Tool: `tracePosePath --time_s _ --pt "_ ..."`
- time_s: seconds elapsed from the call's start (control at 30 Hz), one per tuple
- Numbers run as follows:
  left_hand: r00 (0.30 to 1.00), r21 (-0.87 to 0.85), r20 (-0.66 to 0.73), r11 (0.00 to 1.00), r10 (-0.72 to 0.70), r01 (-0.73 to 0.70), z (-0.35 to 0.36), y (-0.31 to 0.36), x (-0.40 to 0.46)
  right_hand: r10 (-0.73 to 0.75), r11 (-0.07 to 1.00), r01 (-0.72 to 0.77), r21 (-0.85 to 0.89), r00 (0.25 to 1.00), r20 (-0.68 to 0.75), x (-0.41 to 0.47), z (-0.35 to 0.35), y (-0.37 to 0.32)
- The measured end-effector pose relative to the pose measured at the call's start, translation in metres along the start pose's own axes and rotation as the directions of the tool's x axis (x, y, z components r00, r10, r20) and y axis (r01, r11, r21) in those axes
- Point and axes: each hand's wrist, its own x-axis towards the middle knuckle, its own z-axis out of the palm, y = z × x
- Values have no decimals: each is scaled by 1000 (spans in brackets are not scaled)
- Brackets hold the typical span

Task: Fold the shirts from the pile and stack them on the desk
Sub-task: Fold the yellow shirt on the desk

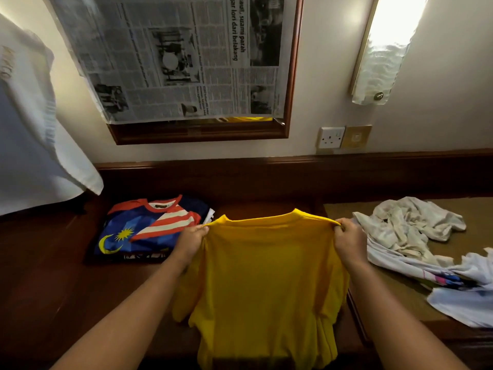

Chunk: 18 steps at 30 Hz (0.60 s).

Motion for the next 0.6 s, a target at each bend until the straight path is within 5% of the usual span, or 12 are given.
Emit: tracePosePath --time_s 0.13,0.23,0.33,0.6 --pt "995 253 -13 963 96 -90 18 -14 37 4 1000 -2 -26 998 56 29 13 25" --pt "968 544 0 813 250 -210 29 -25 53 2 1000 -2 0 986 168 50 23 42" --pt "965 719 16 668 260 -192 35 -33 69 16 1000 -10 -26 975 221 72 37 56" --pt "994 722 86 684 67 -109 39 -35 124 33 995 -16 -102 986 162 115 70 75"
